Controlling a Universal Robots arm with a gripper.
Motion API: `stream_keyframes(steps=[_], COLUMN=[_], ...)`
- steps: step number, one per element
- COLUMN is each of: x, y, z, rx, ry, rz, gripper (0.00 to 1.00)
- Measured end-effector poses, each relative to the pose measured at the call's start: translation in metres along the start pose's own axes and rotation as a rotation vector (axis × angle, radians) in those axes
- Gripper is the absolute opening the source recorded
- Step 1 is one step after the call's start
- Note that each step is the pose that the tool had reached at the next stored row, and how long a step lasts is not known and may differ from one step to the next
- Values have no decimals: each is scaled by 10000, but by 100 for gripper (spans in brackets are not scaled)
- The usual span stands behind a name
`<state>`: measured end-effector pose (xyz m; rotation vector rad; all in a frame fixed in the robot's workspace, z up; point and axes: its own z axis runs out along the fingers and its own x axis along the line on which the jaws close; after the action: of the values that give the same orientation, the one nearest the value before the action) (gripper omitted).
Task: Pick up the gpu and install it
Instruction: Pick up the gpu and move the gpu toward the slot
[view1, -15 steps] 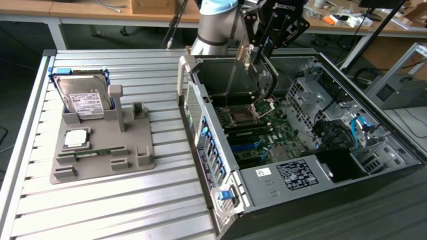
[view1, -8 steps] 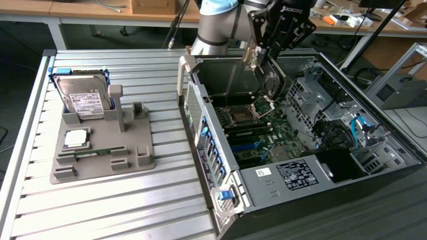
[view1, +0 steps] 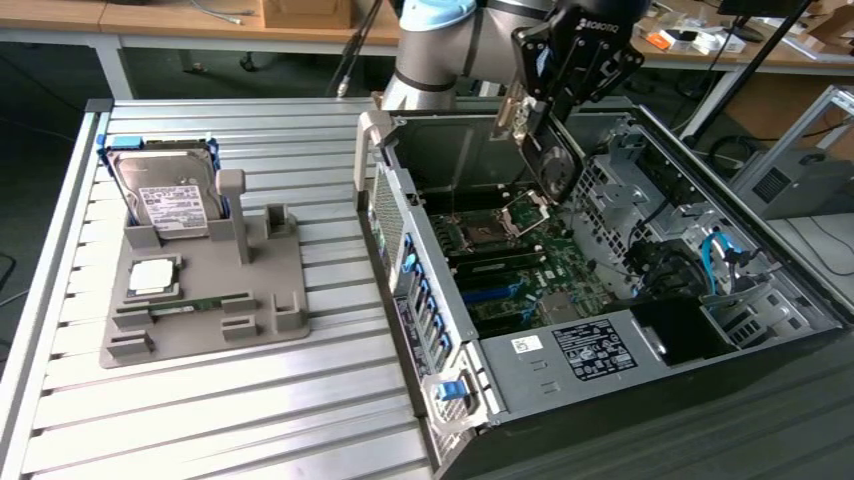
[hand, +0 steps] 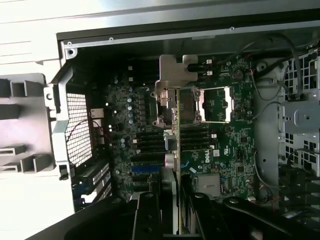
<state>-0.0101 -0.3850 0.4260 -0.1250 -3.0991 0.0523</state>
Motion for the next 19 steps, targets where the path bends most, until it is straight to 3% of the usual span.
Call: stream_keyframes(steps=[19], x=[-230], y=[17], z=[116], rx=[169], ry=[-14], rz=[7], gripper=[27])
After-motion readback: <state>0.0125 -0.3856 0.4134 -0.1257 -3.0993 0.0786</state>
